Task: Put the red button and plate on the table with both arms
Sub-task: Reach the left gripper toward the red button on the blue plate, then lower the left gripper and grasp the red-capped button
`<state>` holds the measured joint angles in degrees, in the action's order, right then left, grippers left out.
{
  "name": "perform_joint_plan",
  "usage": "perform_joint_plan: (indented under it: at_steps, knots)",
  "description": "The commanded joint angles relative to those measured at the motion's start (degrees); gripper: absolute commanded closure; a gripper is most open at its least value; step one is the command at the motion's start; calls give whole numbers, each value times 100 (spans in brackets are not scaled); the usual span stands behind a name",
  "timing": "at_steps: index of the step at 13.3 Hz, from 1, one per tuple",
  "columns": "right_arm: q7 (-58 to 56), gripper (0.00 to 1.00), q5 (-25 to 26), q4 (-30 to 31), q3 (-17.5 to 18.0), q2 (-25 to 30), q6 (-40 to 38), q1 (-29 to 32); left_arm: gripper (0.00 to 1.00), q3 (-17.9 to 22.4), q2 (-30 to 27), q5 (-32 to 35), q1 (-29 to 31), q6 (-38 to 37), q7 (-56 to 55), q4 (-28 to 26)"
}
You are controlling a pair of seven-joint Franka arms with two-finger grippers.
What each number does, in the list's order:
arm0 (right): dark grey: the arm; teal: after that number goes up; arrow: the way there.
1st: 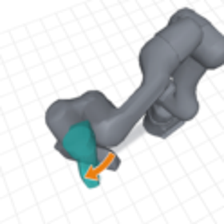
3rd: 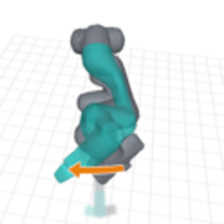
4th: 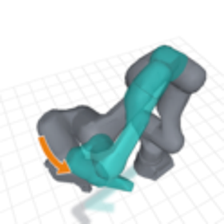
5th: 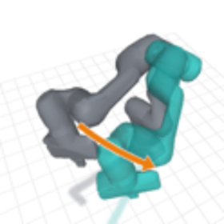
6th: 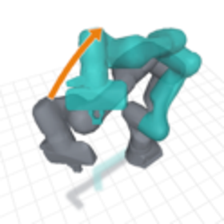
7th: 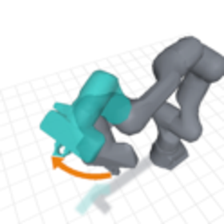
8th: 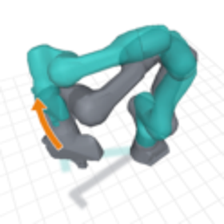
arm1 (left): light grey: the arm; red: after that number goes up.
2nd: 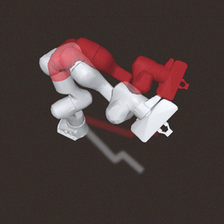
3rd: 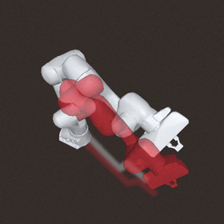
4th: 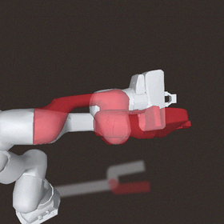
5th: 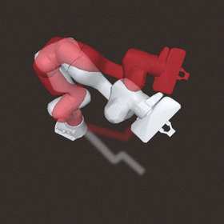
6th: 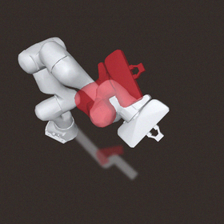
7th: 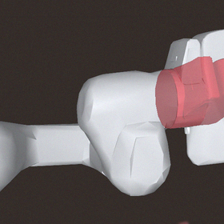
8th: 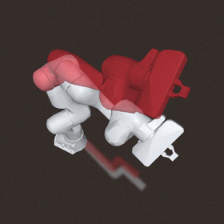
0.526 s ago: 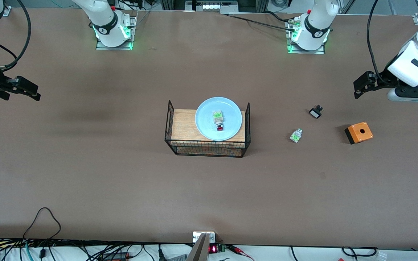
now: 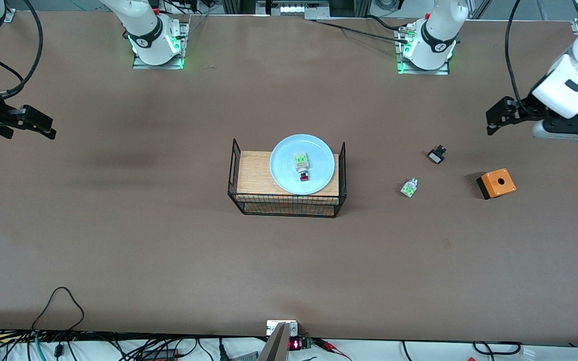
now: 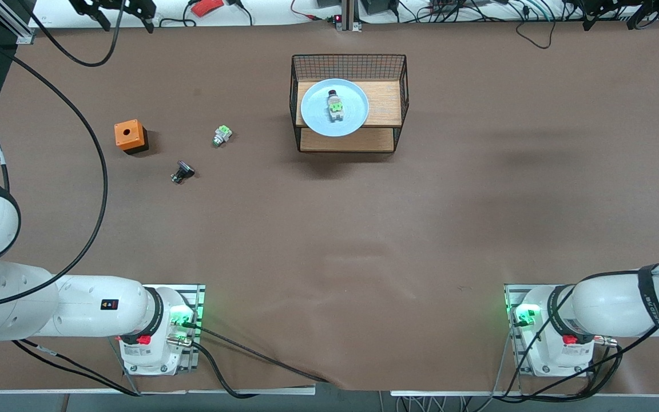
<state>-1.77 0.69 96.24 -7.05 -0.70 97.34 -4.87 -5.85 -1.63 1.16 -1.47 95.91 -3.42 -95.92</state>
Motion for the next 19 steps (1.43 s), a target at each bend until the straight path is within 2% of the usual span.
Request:
perform_joint_plan:
  at_steps: [1,3,6,8,10,13,15,19]
  knots:
    - [28,0,28,-53,-7,8,-92,4,0,-240,-66,-81,-414,-107,-53,-14]
    - [19,0,37,-53,-7,8,-92,4,0,-258,-5,-247,-967,-90,-647,-6]
    - [45,0,28,-53,-7,0,-92,4,0,-600,354,-239,-1654,-46,-2202,160]
    - [45,0,28,-53,-7,0,-92,13,0,-619,828,-204,-2110,-19,-3099,538]
    - [37,0,28,-44,-7,-9,-92,13,0,-645,1451,-20,-2541,330,-3925,915]
    - [37,0,-16,-53,-7,-27,-75,13,0,-672,2515,261,-3051,376,-4745,1907]
    - [46,0,-16,-53,-7,-27,-57,22,0,-680,2956,550,-3123,481,-4957,2191]
    - [46,0,-24,-53,-7,-53,-40,22,0,-654,3317,833,-3123,1421,-4888,2025]
